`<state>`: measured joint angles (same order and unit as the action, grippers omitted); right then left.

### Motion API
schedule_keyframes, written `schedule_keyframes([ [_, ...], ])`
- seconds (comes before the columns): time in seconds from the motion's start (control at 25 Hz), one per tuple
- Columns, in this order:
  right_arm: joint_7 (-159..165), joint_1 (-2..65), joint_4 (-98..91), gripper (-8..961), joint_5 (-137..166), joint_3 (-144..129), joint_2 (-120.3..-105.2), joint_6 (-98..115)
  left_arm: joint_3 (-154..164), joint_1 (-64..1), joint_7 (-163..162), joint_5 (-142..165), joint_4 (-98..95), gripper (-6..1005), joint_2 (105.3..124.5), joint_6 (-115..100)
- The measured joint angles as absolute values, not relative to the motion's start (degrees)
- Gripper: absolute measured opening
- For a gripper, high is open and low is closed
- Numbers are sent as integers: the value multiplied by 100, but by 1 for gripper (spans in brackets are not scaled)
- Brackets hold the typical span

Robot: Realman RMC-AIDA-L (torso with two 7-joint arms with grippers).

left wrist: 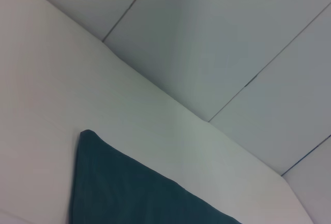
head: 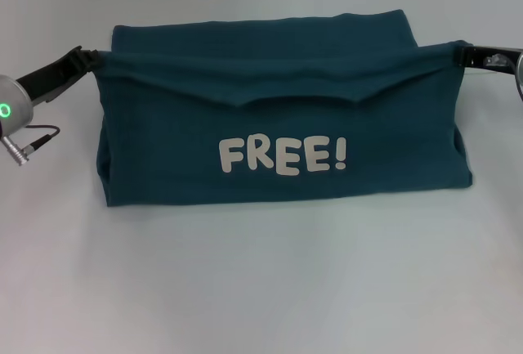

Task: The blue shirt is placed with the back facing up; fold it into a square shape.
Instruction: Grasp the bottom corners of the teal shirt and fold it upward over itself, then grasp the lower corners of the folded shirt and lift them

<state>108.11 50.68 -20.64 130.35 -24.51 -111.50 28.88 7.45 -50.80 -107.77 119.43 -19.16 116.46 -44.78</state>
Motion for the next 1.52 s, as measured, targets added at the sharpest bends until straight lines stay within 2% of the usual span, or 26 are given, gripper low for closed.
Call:
schedule_keyframes([
  [0.32, 10810, 5063, -2086, 84, 13035, -2455, -11162, 2952, 748, -5072, -10781, 11944, -1929, 50, 11666, -4403],
  [0.44, 10809, 5043, -2132, 198, 13034, -2468, -11177, 3016, 731, -5064, -10780, 11944, -1960, 58, 11693, -4349],
  [0.56, 10799, 5037, -2193, 311, 13034, -2551, -11181, 3069, 743, -5061, -10768, 11878, -1969, 118, 11716, -4260],
  [0.88, 10757, 5021, -2359, 489, 13034, -2593, -11230, 3106, 732, -5024, -10715, 11812, -1969, 277, 11725, -4136],
  [1.0, 10827, 4959, -2374, 556, 13034, -2561, -11169, 3296, 754, -4927, -10714, 11823, -1971, 495, 11696, -4296],
  [1.2, 11217, 4676, -2684, 796, 13033, -2545, -11076, 4170, 988, -4517, -10762, 11823, -2253, 733, 11659, -5162],
  [1.52, 11936, 4106, -3256, 852, 13035, -2565, -11011, 5817, 1596, -3938, -10769, 11821, -2781, 785, 11704, -6078],
])
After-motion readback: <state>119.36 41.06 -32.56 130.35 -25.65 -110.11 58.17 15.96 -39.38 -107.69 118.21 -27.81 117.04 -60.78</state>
